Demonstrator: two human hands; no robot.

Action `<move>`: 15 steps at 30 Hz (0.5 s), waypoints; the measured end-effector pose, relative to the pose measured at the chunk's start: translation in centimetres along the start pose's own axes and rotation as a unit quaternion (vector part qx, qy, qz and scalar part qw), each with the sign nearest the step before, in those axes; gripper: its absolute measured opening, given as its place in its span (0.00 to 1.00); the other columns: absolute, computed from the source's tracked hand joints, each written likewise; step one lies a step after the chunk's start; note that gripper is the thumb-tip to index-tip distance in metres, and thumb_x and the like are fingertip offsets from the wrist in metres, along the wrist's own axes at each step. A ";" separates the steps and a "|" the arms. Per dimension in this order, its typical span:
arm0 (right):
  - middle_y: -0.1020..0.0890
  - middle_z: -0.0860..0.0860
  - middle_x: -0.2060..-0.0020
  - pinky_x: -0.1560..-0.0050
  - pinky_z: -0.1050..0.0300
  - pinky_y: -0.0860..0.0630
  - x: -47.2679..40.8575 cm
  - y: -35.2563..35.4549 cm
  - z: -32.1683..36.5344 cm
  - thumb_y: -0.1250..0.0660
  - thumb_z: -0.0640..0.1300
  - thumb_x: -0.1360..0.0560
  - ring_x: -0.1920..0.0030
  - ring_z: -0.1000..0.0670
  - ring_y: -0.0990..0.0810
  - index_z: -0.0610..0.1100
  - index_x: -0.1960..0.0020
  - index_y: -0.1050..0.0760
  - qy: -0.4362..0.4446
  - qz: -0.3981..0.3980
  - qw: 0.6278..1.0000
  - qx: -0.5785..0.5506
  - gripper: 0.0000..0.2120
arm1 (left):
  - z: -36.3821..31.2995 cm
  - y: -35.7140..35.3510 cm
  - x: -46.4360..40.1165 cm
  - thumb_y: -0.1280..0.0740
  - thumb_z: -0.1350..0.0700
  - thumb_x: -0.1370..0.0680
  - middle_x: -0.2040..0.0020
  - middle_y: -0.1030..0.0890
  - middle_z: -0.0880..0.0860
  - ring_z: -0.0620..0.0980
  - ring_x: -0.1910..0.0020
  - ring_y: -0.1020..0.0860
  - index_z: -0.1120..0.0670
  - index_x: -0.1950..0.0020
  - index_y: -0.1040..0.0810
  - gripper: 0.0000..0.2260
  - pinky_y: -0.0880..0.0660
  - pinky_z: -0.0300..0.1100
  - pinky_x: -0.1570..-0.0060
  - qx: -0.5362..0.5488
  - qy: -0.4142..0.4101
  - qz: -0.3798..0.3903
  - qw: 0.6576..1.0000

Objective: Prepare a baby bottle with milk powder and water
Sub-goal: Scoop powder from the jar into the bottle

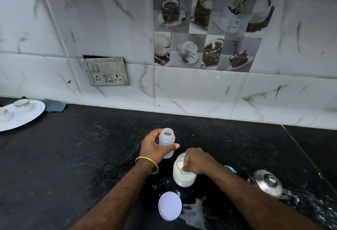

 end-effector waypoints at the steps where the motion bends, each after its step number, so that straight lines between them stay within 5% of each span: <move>1: 0.17 0.50 0.46 0.44 0.51 0.23 -0.1 0.0 -0.2 0.27 0.52 0.29 0.45 0.46 0.20 0.46 0.57 0.16 -0.002 0.009 1.000 -0.016 0.09 | 0.1 0.0 0.0 0.16 0.54 0.41 0.54 0.16 0.43 0.36 0.58 0.19 0.44 0.52 0.19 0.22 0.21 0.31 0.60 0.000 0.002 0.000 1.000; 10: 0.14 0.51 0.59 0.57 0.60 0.25 1.1 2.7 -4.6 0.24 0.49 0.29 0.57 0.54 0.18 0.48 0.65 0.19 -0.055 -0.048 0.965 -0.251 0.09 | 0.3 -0.2 -0.4 0.16 0.54 0.41 0.52 0.16 0.44 0.41 0.55 0.18 0.46 0.49 0.19 0.23 0.21 0.34 0.58 0.001 0.008 -0.001 1.000; 15: 0.16 0.53 0.64 0.60 0.61 0.28 2.0 2.3 -6.8 0.23 0.49 0.29 0.61 0.55 0.21 0.42 0.58 0.15 -0.087 -0.054 0.926 -0.364 0.10 | 0.0 -0.8 -0.4 0.16 0.54 0.41 0.52 0.16 0.44 0.44 0.53 0.18 0.47 0.50 0.19 0.23 0.19 0.39 0.54 -0.003 0.003 0.005 1.000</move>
Point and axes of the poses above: each hand's wrist, its own x-axis away from the middle knuckle, its own y-axis out of the back of the hand, z = x × y, the point moved 6 cm from there along -x, towards the middle knuckle
